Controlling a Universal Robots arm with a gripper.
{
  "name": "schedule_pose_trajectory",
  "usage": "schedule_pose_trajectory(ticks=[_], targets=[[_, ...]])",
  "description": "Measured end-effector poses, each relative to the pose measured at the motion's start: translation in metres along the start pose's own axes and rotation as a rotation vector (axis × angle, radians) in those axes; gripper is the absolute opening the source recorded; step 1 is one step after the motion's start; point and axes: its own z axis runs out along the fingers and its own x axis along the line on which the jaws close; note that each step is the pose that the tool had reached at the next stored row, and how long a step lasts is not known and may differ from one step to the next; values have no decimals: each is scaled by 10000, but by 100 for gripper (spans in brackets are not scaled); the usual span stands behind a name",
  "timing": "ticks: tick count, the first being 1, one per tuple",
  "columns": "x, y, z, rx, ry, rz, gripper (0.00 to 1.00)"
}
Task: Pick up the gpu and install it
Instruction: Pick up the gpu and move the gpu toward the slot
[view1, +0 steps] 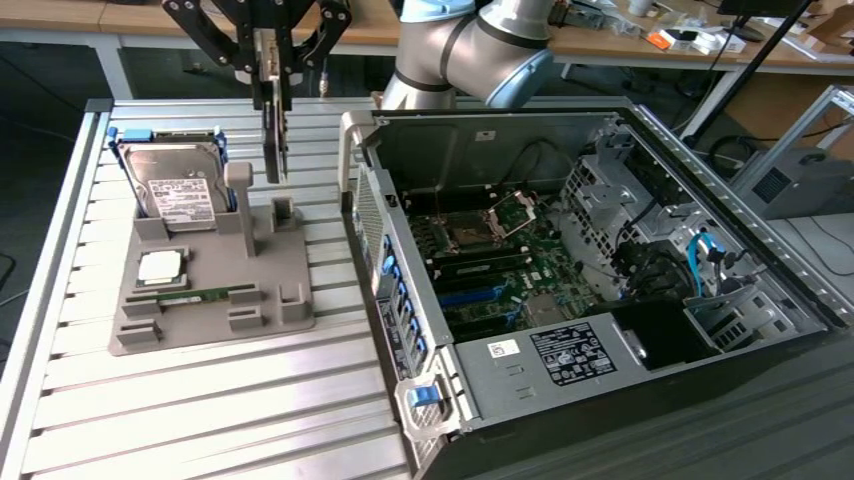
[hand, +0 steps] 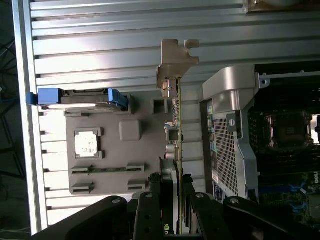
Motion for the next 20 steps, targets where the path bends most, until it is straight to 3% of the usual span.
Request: schedule_pose_trajectory(ticks=[20], targets=[[-3,8,-117,-28,2,1,27]])
